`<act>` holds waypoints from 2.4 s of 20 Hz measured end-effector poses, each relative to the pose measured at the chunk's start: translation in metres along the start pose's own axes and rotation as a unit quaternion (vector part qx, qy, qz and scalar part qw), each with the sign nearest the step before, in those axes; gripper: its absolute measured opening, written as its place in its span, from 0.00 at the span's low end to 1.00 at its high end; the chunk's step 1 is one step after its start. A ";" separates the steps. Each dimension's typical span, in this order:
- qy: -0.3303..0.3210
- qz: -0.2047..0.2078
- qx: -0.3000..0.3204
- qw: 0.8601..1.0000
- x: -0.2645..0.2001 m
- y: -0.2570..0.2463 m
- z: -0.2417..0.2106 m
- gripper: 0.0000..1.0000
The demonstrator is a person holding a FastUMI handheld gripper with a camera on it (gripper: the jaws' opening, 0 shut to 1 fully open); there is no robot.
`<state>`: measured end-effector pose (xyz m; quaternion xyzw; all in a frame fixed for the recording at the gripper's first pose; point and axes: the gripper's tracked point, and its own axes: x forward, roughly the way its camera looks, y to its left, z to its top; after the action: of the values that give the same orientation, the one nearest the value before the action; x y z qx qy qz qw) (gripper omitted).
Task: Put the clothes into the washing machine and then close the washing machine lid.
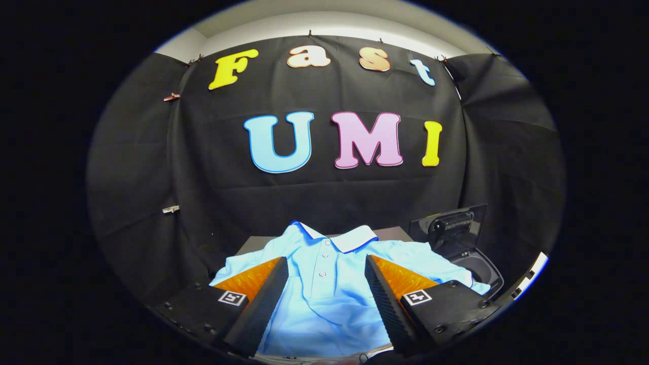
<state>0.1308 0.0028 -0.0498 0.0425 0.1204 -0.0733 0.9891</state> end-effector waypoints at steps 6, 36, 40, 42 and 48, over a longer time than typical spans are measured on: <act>0.074 -0.031 -0.009 0.997 0.055 0.004 -0.027 0.97; 0.071 0.018 0.025 0.997 0.046 0.015 0.023 0.09; -0.004 0.044 -0.013 0.999 0.018 0.019 0.071 0.09; -0.047 0.047 -0.020 0.998 -0.004 0.016 0.101 0.08; -0.092 0.029 -0.021 0.995 -0.027 -0.009 0.126 0.08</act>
<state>0.1326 -0.0148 0.0780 0.0186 0.0293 -0.0459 0.9983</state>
